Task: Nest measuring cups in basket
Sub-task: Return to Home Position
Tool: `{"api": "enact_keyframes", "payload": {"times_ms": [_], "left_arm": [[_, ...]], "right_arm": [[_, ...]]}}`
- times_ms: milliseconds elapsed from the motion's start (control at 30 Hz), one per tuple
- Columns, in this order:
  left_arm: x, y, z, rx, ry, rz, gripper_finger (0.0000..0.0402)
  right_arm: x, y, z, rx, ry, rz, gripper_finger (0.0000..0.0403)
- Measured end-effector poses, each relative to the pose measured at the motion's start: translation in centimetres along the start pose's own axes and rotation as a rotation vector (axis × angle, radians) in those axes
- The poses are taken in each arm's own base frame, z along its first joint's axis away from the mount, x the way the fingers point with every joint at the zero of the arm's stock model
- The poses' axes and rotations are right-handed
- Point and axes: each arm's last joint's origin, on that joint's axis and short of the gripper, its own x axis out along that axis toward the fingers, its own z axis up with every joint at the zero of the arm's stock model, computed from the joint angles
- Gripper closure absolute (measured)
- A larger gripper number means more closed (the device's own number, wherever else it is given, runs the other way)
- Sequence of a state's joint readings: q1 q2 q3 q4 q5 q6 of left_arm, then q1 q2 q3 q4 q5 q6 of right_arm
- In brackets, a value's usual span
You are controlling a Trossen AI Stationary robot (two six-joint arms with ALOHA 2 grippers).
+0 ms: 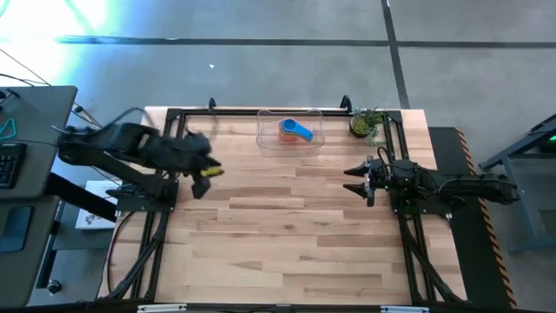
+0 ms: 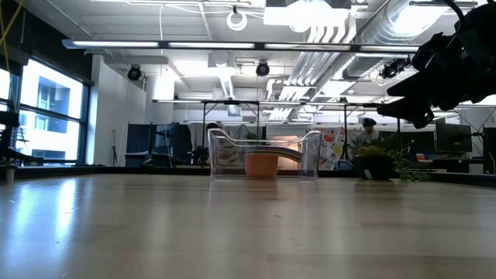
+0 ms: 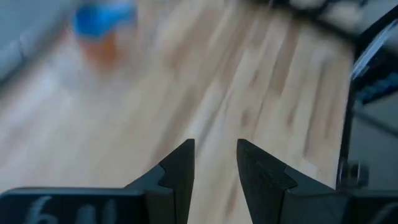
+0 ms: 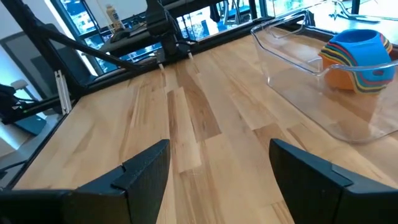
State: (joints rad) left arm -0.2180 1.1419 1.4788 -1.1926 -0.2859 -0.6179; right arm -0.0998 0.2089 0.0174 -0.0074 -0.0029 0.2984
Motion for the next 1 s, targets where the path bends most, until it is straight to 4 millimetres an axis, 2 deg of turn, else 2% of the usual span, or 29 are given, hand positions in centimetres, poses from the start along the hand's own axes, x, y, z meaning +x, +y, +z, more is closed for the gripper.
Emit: {"api": "enact_keyframes", "payload": {"times_ms": [200, 333, 400, 667, 1000], "left_arm": [[-3.3, 1.2, -0.3, 0.292, -0.483, -0.196, 0.0291], [-3.8, 2.6, -2.6, 0.453, -0.726, -0.344, 0.0291], [-3.0, 3.6, -4.4, 0.465, -0.777, -0.391, 0.0291], [2.6, 6.2, -10.8, 0.465, -0.826, -0.462, 0.0291], [7.3, 9.0, -16.4, 0.443, -0.853, -0.415, 0.0291]], "right_arm": [[0.0, 0.0, 0.0, 0.015, -0.002, 0.002, 0.0137], [0.0, 0.0, 0.0, 0.015, 0.000, 0.000, 0.0137], [0.0, 0.0, 0.0, 0.015, 0.000, 0.001, 0.0137], [0.0, 0.0, 0.0, 0.014, 0.000, 0.001, 0.0137], [0.0, 0.0, 0.0, 0.014, 0.000, 0.001, 0.0137]]}}
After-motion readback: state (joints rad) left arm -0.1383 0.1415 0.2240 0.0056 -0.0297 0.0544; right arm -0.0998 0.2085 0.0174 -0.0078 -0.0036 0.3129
